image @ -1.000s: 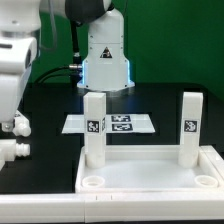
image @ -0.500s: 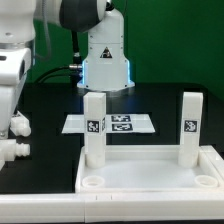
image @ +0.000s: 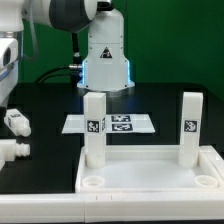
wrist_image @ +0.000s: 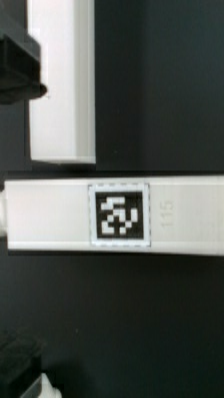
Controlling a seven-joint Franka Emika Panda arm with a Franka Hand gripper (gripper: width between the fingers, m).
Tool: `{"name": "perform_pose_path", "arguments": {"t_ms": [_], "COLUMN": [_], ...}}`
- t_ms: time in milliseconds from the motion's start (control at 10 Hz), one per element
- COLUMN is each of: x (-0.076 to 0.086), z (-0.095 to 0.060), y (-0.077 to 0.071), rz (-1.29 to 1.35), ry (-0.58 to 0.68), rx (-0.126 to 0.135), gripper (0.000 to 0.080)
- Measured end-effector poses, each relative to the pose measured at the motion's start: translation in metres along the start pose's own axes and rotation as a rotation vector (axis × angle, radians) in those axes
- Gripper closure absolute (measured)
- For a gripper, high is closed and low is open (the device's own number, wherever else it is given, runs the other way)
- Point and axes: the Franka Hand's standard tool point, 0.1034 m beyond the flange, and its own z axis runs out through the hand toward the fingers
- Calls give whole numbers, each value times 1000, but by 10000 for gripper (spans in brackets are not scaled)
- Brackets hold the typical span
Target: Assemble desk
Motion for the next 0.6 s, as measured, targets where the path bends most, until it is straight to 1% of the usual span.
{"name": "perform_pose_path", "arguments": {"t_ms": [100, 400, 500, 600], "x": [2, 0, -2, -9], "z": [0, 1, 3, 11], "y": [0, -1, -2, -6], "rz": [32, 30, 29, 15], "ry": [1, -2, -2, -6], "rx": [2, 4, 7, 14], "gripper": [150, 150, 150, 150]}}
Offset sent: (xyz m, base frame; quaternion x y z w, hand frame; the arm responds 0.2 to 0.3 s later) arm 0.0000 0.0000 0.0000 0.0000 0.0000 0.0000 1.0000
